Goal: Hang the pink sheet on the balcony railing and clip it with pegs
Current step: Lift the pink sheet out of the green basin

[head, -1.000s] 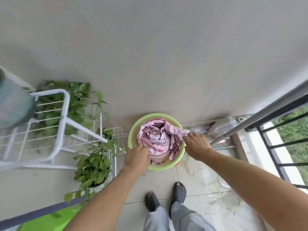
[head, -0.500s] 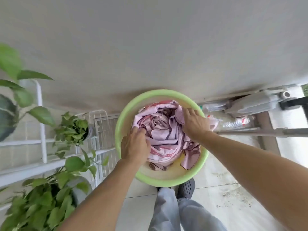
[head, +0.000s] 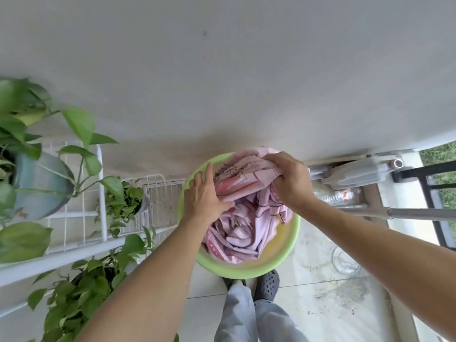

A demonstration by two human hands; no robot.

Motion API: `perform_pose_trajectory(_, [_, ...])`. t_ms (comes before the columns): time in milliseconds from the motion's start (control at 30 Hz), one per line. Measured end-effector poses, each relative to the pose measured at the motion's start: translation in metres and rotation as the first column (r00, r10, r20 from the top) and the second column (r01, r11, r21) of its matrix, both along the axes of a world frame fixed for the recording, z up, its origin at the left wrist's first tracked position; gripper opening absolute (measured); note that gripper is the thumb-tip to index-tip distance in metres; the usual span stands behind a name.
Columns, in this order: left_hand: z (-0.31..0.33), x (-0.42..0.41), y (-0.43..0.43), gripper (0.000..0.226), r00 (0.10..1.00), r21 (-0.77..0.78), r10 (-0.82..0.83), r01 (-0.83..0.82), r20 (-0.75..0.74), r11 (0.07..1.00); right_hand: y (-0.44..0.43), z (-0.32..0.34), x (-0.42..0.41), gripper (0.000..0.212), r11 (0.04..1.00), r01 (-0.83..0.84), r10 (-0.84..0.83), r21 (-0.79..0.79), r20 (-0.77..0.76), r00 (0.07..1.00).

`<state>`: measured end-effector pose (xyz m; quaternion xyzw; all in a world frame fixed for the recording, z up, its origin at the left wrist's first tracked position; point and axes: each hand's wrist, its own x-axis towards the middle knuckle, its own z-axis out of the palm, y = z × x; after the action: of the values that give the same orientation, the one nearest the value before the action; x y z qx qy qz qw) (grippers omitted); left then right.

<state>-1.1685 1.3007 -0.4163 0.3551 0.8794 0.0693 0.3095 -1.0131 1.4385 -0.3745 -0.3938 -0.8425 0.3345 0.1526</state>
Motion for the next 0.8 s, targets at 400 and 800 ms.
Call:
perform_pose_trajectory(400, [0.076, 0.032, -0.008, 0.033, 0.983, 0.347, 0.17, -0.183, 0.067, 0.92, 0.014, 0.104, 0.068, 0.044, 0.987, 0.157, -0.159, 0.028, 0.123, 0.98])
perform_pose_trajectory(800, [0.31, 0.049, -0.028, 0.046, 0.907, 0.41, -0.261, 0.387, -0.331, 0.825, -0.011, 0.2, 0.033, 0.099, 0.913, -0.371, 0.399, -0.167, 0.188, 0.897])
